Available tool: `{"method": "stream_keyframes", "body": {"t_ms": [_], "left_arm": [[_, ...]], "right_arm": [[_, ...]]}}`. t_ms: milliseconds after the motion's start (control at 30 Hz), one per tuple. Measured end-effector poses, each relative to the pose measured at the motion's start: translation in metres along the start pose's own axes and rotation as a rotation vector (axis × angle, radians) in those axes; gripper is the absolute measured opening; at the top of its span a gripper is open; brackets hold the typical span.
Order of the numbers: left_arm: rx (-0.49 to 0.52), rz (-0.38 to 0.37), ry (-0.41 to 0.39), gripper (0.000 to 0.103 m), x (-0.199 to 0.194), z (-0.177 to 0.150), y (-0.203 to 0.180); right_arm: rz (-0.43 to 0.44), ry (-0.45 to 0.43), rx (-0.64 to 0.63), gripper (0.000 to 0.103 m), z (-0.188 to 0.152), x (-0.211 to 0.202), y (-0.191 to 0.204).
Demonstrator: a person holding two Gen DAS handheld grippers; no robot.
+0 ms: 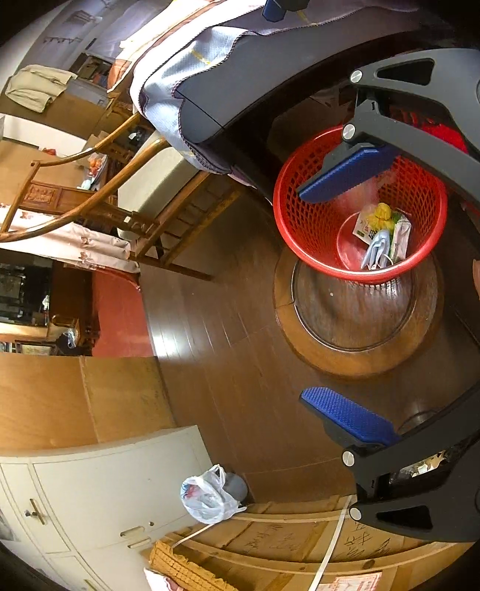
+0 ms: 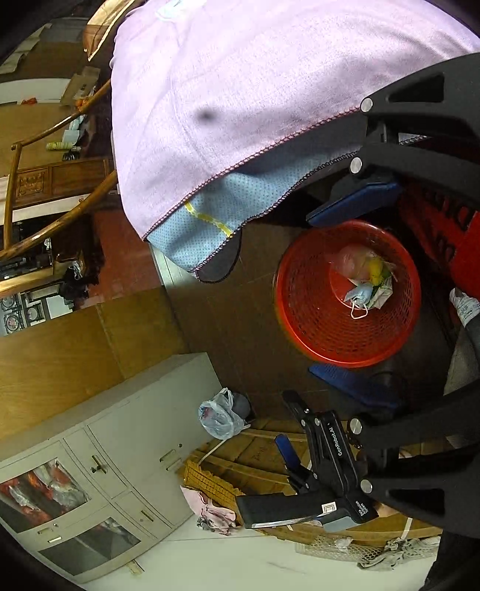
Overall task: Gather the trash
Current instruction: 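Lower the mask and plastic bag into the red wastebasket and open both tools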
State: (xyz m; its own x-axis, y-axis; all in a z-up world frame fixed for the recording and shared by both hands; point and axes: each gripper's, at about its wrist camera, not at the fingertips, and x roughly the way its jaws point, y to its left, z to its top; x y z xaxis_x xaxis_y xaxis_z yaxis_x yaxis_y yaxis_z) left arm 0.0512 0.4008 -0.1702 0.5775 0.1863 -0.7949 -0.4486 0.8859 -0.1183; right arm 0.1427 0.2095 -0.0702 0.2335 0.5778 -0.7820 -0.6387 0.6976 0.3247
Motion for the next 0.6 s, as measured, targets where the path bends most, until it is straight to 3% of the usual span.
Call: {"method": "stream_keyframes", "body": {"t_ms": [233,600], "left_arm": [[0.029,-0.018,-0.025,0.096,-0.016,0.003,-0.018],[0.166,-0.068,-0.136,0.096,-0.084,0.005,-0.089]], "right_arm": [[-0.019,-0.058,0.020,0.075,-0.005,-0.023,-0.008],[-0.068,-0.247,0.094,0.081,-0.046,-0.120,-0.050]]}}
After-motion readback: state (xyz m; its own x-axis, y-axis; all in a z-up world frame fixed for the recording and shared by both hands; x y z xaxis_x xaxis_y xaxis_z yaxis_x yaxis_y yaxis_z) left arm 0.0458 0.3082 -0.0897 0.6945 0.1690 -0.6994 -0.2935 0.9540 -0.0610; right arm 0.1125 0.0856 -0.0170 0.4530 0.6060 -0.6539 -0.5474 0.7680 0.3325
